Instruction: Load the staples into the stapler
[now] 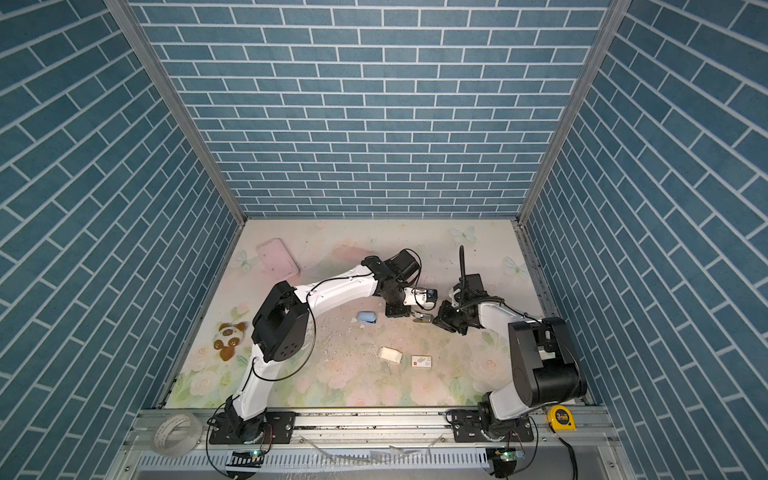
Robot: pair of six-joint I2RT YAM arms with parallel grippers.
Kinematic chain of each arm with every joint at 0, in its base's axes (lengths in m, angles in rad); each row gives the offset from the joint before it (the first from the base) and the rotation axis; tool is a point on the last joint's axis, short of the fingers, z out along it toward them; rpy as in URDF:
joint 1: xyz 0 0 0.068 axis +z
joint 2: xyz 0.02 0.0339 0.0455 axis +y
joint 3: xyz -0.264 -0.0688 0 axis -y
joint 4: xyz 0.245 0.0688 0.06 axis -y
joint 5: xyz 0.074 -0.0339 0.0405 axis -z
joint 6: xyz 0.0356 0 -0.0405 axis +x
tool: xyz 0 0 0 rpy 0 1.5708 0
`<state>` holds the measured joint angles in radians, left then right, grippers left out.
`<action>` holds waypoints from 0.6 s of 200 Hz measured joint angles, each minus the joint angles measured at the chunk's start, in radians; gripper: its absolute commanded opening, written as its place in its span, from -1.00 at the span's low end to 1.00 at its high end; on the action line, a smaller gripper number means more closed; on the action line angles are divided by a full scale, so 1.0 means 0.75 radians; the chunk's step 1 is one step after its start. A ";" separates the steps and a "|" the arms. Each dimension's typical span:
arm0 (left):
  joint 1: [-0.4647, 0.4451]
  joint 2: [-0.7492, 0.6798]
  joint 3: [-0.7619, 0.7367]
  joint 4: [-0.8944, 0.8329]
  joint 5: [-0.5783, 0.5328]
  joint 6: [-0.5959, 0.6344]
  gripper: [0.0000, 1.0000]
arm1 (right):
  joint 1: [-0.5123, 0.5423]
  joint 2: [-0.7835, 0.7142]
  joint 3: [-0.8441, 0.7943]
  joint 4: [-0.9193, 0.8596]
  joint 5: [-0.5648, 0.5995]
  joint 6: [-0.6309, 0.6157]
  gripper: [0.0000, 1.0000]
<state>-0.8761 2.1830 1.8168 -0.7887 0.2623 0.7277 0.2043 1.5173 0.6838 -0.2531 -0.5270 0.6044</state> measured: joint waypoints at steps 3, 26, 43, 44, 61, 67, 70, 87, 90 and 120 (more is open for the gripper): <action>0.000 0.000 0.000 0.000 0.000 0.001 -0.73 | 0.000 0.003 0.004 -0.001 0.000 -0.001 -0.77; 0.000 0.000 0.000 0.000 0.000 0.003 -0.74 | -0.002 0.030 0.030 0.009 -0.002 0.000 -0.76; 0.000 0.000 0.000 0.000 0.000 0.003 -0.74 | -0.003 0.054 0.044 0.013 -0.003 0.000 -0.76; 0.000 0.000 0.000 0.000 0.000 0.003 -0.73 | -0.003 0.056 0.045 0.013 -0.003 0.000 -0.76; 0.000 0.000 0.002 -0.003 0.000 0.003 -0.74 | -0.004 0.080 0.058 0.015 -0.005 -0.001 -0.76; 0.000 0.000 0.003 -0.007 0.001 0.003 -0.73 | -0.005 0.089 0.062 0.014 -0.006 -0.001 -0.76; 0.000 0.000 0.004 -0.009 0.001 0.003 -0.74 | -0.005 0.092 0.063 0.014 -0.006 -0.001 -0.76; 0.000 0.003 0.016 -0.019 0.001 0.003 -0.74 | -0.006 0.107 0.070 0.013 -0.010 -0.004 -0.76; 0.000 0.004 0.019 -0.020 0.001 0.003 -0.74 | -0.006 0.109 0.073 0.013 -0.010 -0.004 -0.77; -0.002 0.028 0.067 -0.056 0.001 0.003 -0.74 | -0.006 0.122 0.085 0.009 -0.011 -0.015 -0.78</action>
<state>-0.8772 2.2044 1.8668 -0.8307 0.2626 0.7300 0.1997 1.6085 0.7475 -0.2466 -0.5354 0.5934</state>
